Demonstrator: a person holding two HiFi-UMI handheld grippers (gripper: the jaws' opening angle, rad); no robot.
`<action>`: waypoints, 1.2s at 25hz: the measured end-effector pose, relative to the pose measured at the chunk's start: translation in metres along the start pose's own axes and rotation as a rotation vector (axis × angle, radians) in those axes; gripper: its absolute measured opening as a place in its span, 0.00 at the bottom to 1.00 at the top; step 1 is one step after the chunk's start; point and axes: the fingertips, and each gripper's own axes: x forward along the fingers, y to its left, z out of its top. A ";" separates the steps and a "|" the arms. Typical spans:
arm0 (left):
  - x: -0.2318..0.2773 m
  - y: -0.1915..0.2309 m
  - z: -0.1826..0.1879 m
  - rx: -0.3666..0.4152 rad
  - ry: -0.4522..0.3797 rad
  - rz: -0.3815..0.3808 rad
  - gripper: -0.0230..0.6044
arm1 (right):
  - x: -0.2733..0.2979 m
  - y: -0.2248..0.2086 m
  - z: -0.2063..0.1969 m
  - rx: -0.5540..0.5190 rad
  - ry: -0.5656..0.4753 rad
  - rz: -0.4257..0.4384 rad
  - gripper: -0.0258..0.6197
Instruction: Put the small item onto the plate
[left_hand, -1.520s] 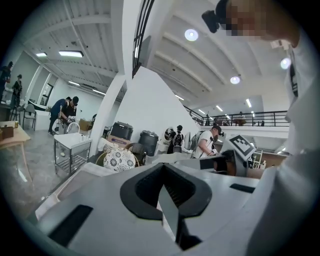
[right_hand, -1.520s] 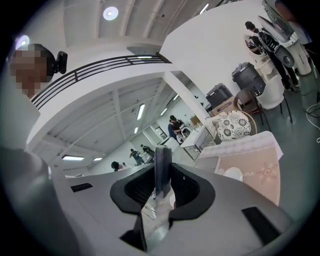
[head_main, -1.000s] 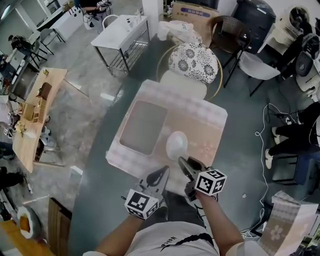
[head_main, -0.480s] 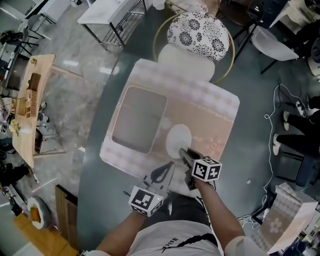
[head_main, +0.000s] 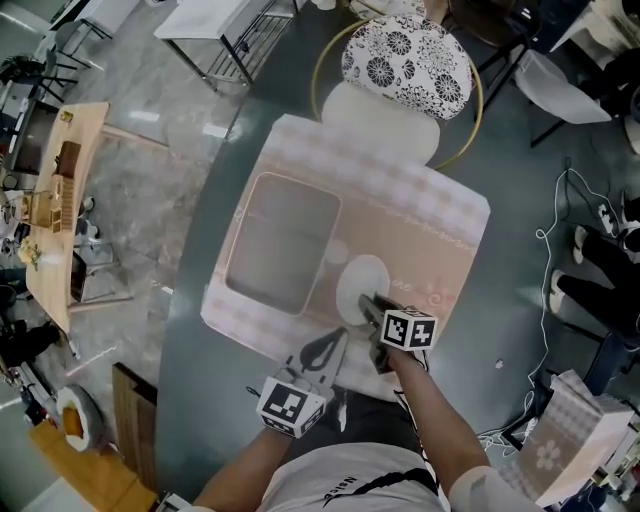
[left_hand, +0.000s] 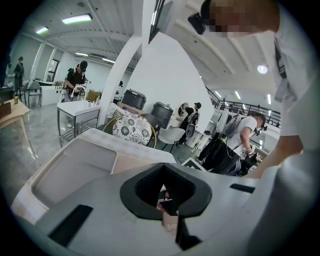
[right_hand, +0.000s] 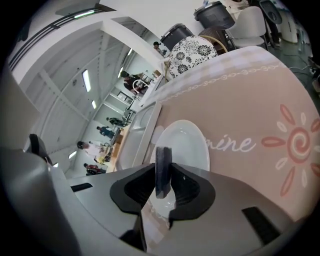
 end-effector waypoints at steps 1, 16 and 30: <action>0.000 0.000 -0.001 -0.001 0.003 0.001 0.04 | 0.001 -0.001 0.000 0.000 0.002 -0.001 0.19; -0.011 -0.002 0.000 0.008 0.004 0.019 0.04 | -0.011 -0.011 0.007 -0.323 0.084 -0.243 0.32; -0.063 -0.035 0.016 0.042 -0.046 0.023 0.04 | -0.104 0.118 0.029 -0.469 -0.203 -0.047 0.26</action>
